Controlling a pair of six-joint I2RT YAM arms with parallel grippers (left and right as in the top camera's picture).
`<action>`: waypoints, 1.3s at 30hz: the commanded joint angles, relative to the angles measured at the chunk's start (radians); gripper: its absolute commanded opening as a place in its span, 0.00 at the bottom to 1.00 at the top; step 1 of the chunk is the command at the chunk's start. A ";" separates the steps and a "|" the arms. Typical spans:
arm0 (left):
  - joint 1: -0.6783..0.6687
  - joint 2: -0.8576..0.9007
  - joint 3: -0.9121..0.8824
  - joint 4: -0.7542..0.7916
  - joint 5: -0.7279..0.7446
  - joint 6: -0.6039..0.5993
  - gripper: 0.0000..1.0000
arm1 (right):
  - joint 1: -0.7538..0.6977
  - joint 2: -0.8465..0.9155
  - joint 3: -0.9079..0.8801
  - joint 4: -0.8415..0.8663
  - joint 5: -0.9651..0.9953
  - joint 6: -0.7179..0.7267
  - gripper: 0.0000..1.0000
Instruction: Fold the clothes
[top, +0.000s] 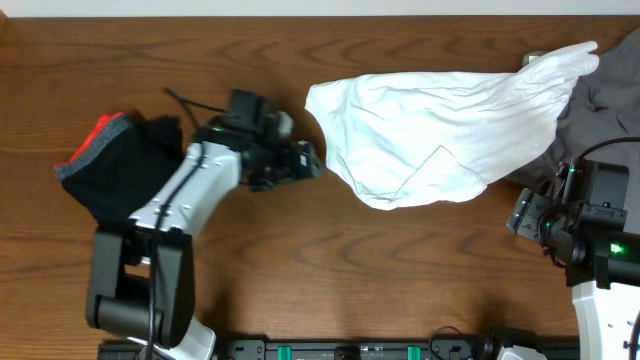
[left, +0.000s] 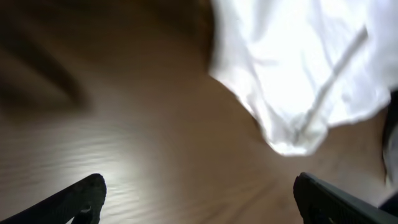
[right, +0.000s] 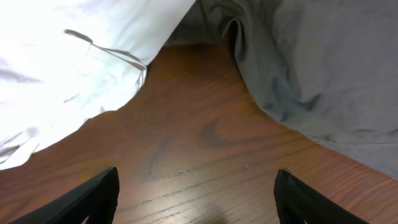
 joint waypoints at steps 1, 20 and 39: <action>-0.094 0.014 -0.026 0.020 0.029 0.001 0.98 | -0.010 -0.006 0.009 -0.001 0.003 -0.006 0.78; -0.345 0.259 -0.036 0.360 -0.050 -0.460 0.67 | -0.010 -0.006 0.009 -0.005 -0.001 -0.006 0.78; -0.009 0.053 -0.036 -0.114 -0.052 -0.124 0.06 | -0.010 -0.006 0.009 -0.004 -0.001 -0.006 0.78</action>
